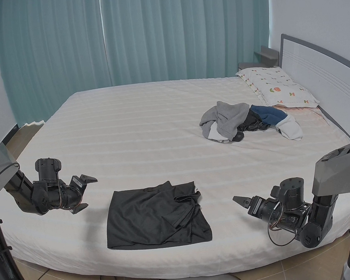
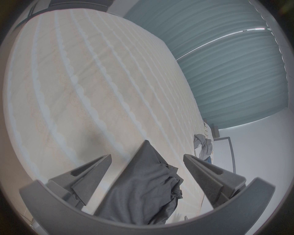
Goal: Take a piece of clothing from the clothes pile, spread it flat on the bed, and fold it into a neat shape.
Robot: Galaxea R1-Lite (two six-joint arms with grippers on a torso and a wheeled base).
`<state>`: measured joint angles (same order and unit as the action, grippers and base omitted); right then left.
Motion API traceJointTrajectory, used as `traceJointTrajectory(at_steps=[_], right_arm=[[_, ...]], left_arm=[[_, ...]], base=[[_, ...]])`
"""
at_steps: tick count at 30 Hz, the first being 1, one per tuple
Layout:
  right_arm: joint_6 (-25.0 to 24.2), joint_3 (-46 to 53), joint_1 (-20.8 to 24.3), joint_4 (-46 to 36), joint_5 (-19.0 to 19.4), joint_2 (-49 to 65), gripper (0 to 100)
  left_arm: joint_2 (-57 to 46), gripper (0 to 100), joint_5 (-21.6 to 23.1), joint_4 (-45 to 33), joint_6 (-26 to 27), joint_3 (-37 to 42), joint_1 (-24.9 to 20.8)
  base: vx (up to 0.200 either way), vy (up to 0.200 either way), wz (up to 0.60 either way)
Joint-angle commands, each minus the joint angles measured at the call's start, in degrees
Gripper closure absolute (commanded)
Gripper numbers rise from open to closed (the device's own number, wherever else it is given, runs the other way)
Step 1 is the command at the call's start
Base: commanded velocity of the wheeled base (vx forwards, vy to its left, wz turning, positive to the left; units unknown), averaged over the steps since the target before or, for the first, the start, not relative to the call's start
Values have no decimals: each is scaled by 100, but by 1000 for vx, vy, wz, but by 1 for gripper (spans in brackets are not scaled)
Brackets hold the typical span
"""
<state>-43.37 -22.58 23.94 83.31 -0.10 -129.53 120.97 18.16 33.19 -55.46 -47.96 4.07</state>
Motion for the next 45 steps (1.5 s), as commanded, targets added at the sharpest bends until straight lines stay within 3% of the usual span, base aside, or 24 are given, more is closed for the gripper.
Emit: traceJointTrajectory(at_steps=[1, 13, 41, 42, 45], right_arm=[[119, -107, 278, -113, -8, 156, 0], [224, -502, 796, -649, 54, 120, 0], [189, -810, 840, -852, 45, -442, 0], [189, -810, 840, -852, 45, -442, 100], [198, -766, 840, -843, -17, -477, 100]], left_arm=[[138, 0, 152, -6, 8, 41, 41], [217, 0, 258, -6, 17, 129, 23], [269, 0, 231, -6, 52, 129, -3], [269, 0, 231, -6, 52, 129, -3], [278, 0, 231, 3, 52, 129, -3]], base=[[0, 200, 0], [0, 200, 0], [0, 0, 0], [0, 0, 0], [0, 0, 0]])
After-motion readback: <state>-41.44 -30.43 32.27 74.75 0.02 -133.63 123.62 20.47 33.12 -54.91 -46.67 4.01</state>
